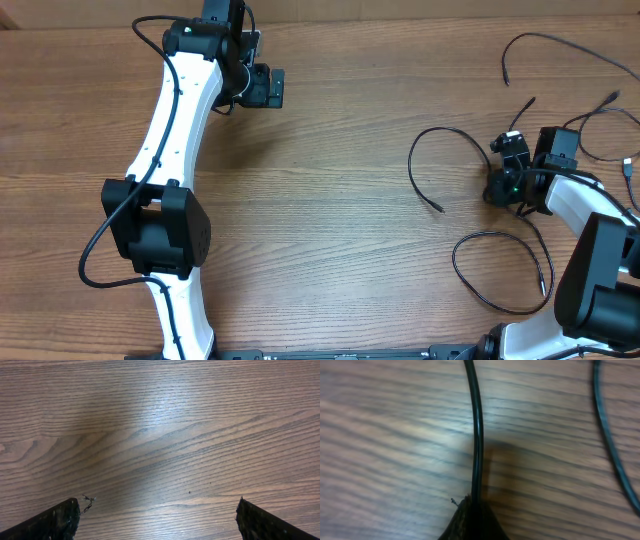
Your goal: Untangle cables
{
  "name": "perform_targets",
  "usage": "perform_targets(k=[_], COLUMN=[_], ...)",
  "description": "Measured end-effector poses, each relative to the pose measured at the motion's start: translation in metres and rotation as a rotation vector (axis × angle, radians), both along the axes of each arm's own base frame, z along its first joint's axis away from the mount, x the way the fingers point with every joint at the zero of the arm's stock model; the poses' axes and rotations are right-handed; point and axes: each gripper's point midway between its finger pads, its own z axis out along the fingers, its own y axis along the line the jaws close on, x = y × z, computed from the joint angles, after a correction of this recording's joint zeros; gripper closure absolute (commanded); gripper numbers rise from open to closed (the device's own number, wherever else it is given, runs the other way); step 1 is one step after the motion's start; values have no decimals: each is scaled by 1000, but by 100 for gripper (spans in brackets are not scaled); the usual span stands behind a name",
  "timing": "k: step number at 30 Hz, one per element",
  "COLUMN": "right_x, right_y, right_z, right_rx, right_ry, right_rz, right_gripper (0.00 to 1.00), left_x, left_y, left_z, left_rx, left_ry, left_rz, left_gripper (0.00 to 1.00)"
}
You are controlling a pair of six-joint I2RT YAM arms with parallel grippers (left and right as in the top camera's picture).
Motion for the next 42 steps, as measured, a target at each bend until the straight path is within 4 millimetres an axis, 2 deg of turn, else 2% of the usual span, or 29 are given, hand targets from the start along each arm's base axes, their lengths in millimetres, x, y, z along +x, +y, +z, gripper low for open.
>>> perform_targets(k=[3,10,15,20,22,25,34,42], right_x=[0,3,3,-4,-12,-26,-89,-151], right_y=[-11,-67,-104,-138,-154,-178,-244,-289], right_z=[1,21,63,116,135,150,151,153], right_rx=[-15,-59,-63,-84,-100,-121,-166,-205], right_ry=[11,-20,-135,-281,-336,-382,-377,-378], right_rz=[-93,-404,-573,-681,-728,-798,-1027,-1209], right_gripper=[96,96,96,96,96,96,96,96], left_x=[0,0,0,0,0,0,0,0], left_y=[0,0,0,0,0,0,0,0], left_z=[0,0,0,0,0,0,0,0], left_rx=[0,0,0,0,0,0,0,0], left_ry=[0,0,0,0,0,0,0,0], left_rz=[0,0,0,0,0,0,0,0], left_gripper=[0,1,0,0,0,0,1,0])
